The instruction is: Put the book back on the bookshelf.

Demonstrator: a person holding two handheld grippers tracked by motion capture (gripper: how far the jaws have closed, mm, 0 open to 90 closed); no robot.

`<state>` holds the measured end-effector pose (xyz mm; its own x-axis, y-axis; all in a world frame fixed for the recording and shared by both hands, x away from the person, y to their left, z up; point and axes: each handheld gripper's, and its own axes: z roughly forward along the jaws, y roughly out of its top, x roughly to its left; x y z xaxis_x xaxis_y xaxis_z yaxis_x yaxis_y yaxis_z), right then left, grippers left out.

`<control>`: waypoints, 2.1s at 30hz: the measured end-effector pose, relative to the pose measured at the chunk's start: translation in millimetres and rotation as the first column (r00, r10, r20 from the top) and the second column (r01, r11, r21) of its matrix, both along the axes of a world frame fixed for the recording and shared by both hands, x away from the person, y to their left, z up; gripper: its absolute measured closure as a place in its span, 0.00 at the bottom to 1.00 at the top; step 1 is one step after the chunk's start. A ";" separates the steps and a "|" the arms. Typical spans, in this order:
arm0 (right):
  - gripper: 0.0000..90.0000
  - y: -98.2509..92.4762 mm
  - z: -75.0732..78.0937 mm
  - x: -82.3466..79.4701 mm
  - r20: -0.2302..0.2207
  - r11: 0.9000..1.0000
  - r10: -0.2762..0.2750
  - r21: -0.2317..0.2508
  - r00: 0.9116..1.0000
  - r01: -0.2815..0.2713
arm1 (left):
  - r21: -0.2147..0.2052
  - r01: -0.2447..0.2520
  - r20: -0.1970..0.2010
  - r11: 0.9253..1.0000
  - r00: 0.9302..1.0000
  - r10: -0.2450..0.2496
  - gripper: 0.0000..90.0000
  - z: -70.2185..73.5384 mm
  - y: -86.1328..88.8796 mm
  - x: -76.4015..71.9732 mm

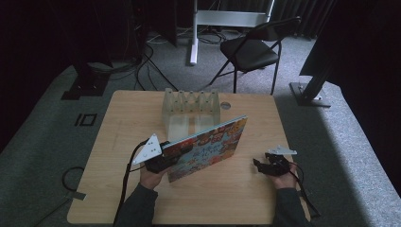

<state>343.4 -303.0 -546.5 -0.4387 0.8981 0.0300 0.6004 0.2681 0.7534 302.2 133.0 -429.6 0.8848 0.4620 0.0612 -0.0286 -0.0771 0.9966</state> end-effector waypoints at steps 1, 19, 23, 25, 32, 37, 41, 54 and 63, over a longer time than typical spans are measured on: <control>0.36 -0.5 -0.7 0.1 0.001 1.000 -0.003 0.002 1.000 0.003 | -0.001 -0.001 0.001 1.000 1.000 0.001 0.89 -0.1 -0.2 -0.2; 0.29 -2.2 -5.5 0.3 0.006 0.999 -0.039 -0.025 0.999 0.039 | 0.000 -0.051 0.012 0.999 0.999 0.051 0.89 -0.4 0.6 -7.2; 0.29 -2.1 -5.6 0.5 0.005 0.999 -0.040 -0.025 0.999 0.040 | 0.001 -0.058 0.011 0.998 0.998 0.058 0.89 -0.1 2.1 -8.6; 0.29 -1.9 -5.6 0.5 0.005 0.999 -0.041 -0.025 0.999 0.041 | 0.002 -0.061 0.010 0.998 0.998 0.061 0.89 0.0 3.3 -9.1; 0.29 -1.6 -5.6 0.8 0.004 0.999 -0.044 -0.025 0.999 0.044 | -0.004 -0.076 0.005 0.997 0.997 0.076 0.89 -0.2 6.0 -10.3; 0.28 -1.4 -5.6 1.0 0.004 0.999 -0.045 -0.025 0.999 0.045 | -0.007 -0.085 0.003 0.996 0.996 0.085 0.89 -0.3 9.1 -10.8; 0.28 -1.2 -5.7 1.0 0.004 0.999 -0.044 -0.024 0.999 0.044 | -0.009 -0.094 0.000 0.996 0.996 0.094 0.89 -0.4 12.7 -11.2; 0.27 -0.9 -5.7 1.0 0.002 0.999 -0.042 -0.024 0.999 0.042 | -0.013 -0.108 -0.003 0.994 0.994 0.108 0.89 -0.7 19.3 -12.0; 0.27 -0.9 -5.7 1.0 0.002 0.999 -0.042 -0.024 0.999 0.042 | -0.018 -0.115 -0.005 0.993 0.993 0.115 0.89 -1.0 23.0 -12.2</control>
<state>344.4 -303.9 -552.2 -0.4009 0.9161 0.0080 0.6106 0.2607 0.7478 290.0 156.0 -430.6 0.8261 0.5615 0.0479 -0.0163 -0.0612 0.9980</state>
